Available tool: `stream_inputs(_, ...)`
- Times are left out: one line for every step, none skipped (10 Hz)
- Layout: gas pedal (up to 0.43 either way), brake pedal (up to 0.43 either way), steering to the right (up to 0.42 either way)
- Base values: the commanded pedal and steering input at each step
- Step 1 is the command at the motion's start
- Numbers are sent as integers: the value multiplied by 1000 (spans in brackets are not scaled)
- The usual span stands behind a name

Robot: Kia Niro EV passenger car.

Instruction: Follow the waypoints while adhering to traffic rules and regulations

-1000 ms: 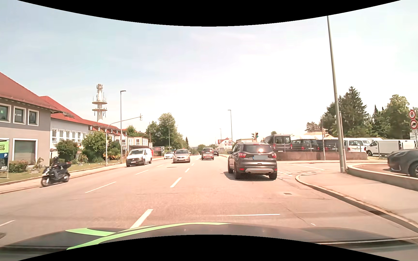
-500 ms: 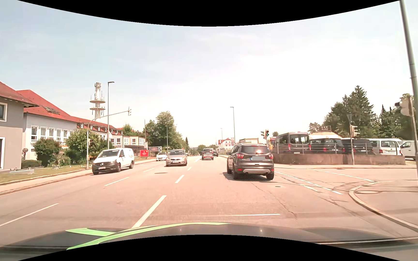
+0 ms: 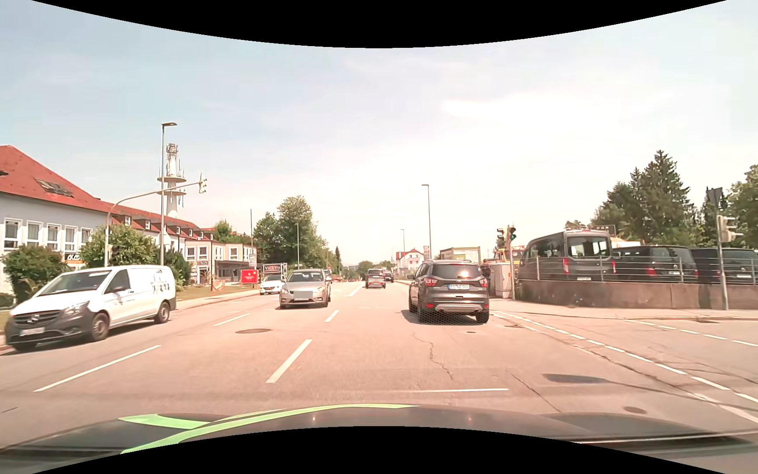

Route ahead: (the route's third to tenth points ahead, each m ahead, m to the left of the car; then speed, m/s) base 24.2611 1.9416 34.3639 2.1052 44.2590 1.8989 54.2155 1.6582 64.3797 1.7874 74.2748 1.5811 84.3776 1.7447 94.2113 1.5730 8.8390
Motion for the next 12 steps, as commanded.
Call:
stream_inputs(110,0,-1)
stream_inputs(118,0,-1)
stream_inputs(118,0,0)
stream_inputs(130,0,-1)
stream_inputs(138,0,-1)
stream_inputs(138,0,-1)
stream_inputs(150,0,-1)
stream_inputs(150,0,-1)
stream_inputs(150,0,-1)
stream_inputs(157,0,0)
stream_inputs(157,0,-1)
stream_inputs(157,0,-1)
